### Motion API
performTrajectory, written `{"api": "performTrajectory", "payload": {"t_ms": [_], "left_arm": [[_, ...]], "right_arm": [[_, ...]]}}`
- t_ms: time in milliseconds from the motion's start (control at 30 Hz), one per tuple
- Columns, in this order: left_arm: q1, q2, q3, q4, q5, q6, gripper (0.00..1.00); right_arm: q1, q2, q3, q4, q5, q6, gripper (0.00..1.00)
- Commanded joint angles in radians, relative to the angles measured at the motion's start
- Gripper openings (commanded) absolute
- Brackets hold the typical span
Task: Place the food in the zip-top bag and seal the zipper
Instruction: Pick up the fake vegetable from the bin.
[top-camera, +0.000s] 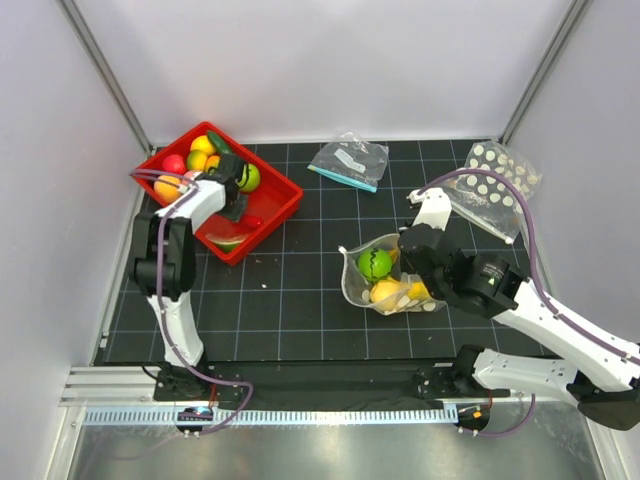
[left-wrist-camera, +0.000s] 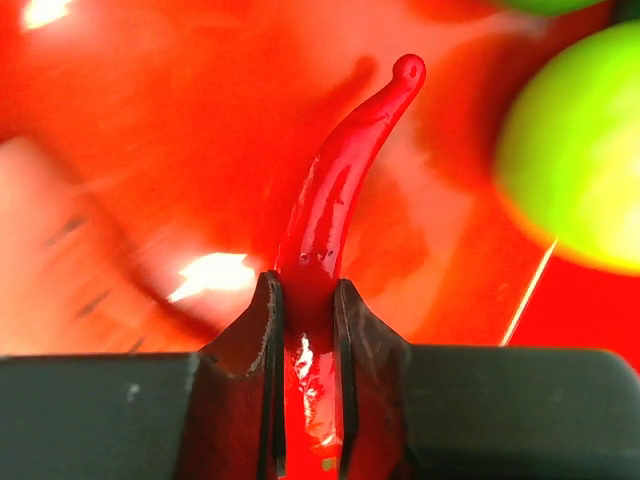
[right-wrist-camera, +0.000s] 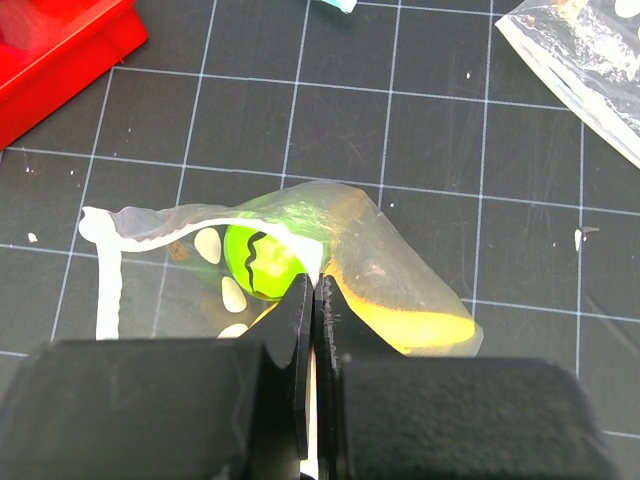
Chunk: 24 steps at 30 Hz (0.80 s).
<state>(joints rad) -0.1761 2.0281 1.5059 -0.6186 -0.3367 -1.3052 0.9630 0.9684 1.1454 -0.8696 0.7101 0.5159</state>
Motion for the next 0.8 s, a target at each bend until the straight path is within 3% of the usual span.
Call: {"api": "performTrajectory", "payload": {"t_ms": [0, 200, 300, 633, 767], "left_arm": [[-0.019, -0.198, -0.099, 0.071, -0.05, -0.048, 0.0], [-0.052, -0.443, -0.314, 0.186, 0.039, -0.049, 0.0], [-0.108, -0.577, -0.415, 0.246, 0.015, -0.008, 0.0], [-0.48, -1.034, -0.693, 0.433, -0.231, 0.107, 0.0], [-0.601, -1.094, -0.73, 0.51, -0.229, 0.201, 0.0]], "right_arm": [[0.003, -0.013, 0.001, 0.058, 0.006, -0.008, 0.01], [0.003, -0.014, -0.003, 0.05, 0.008, -0.005, 0.01], [0.003, -0.02, -0.007, 0.055, 0.011, -0.005, 0.01], [0.003, -0.007, -0.01, 0.072, -0.006, -0.001, 0.01], [0.003, 0.001, -0.009, 0.083, -0.026, -0.002, 0.01]]}}
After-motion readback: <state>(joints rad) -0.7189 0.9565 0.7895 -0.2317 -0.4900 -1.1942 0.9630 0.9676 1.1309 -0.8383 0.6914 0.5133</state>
